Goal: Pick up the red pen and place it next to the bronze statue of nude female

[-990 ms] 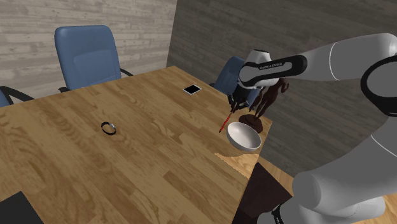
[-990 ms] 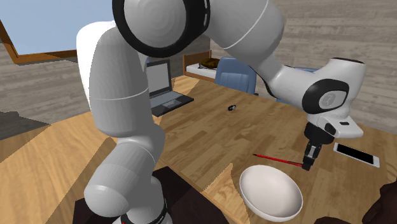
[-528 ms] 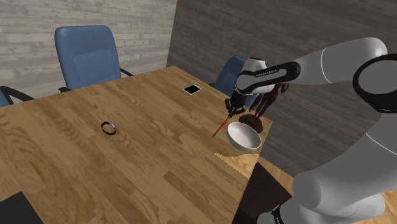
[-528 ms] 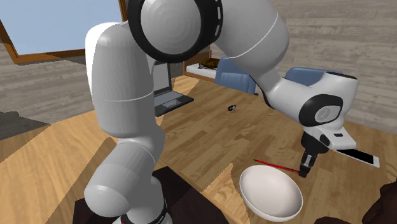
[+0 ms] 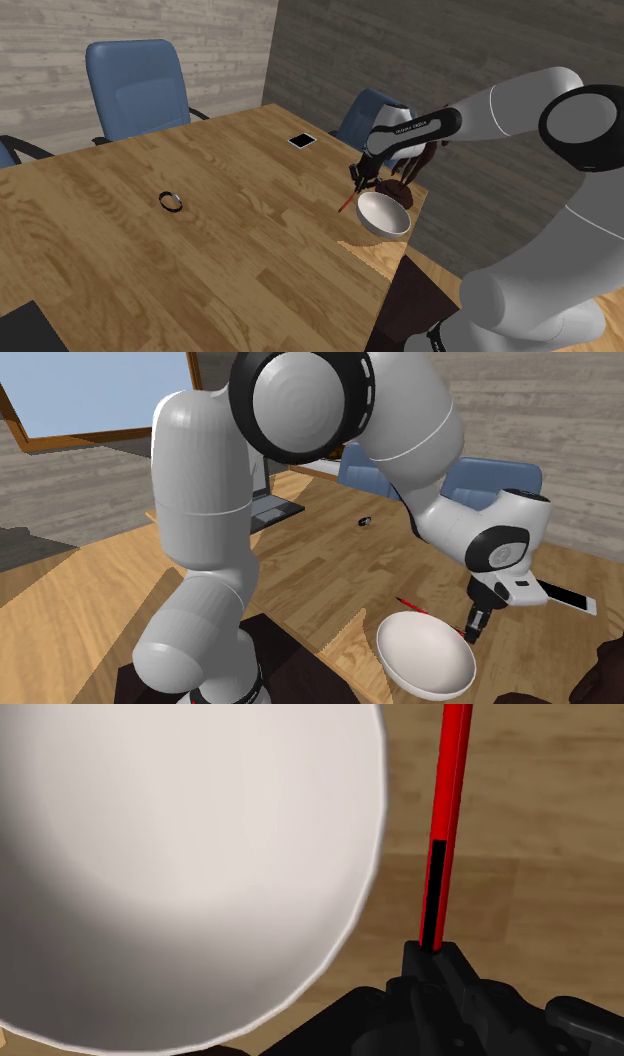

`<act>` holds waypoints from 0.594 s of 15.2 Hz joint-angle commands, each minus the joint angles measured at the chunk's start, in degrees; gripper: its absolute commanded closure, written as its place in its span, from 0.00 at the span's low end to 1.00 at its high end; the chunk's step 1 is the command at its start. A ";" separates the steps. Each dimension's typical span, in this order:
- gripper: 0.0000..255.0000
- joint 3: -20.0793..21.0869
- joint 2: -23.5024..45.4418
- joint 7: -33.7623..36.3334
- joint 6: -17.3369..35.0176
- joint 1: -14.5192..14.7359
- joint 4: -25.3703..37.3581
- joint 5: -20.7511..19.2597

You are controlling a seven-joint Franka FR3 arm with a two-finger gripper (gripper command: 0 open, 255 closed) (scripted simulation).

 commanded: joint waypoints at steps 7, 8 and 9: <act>1.00 -0.33 1.75 0.85 1.97 0.22 -0.35 -1.12; 1.00 -0.33 1.75 0.85 1.97 0.22 -0.35 -1.12; 1.00 -0.33 1.74 0.84 1.96 0.22 -0.35 -1.11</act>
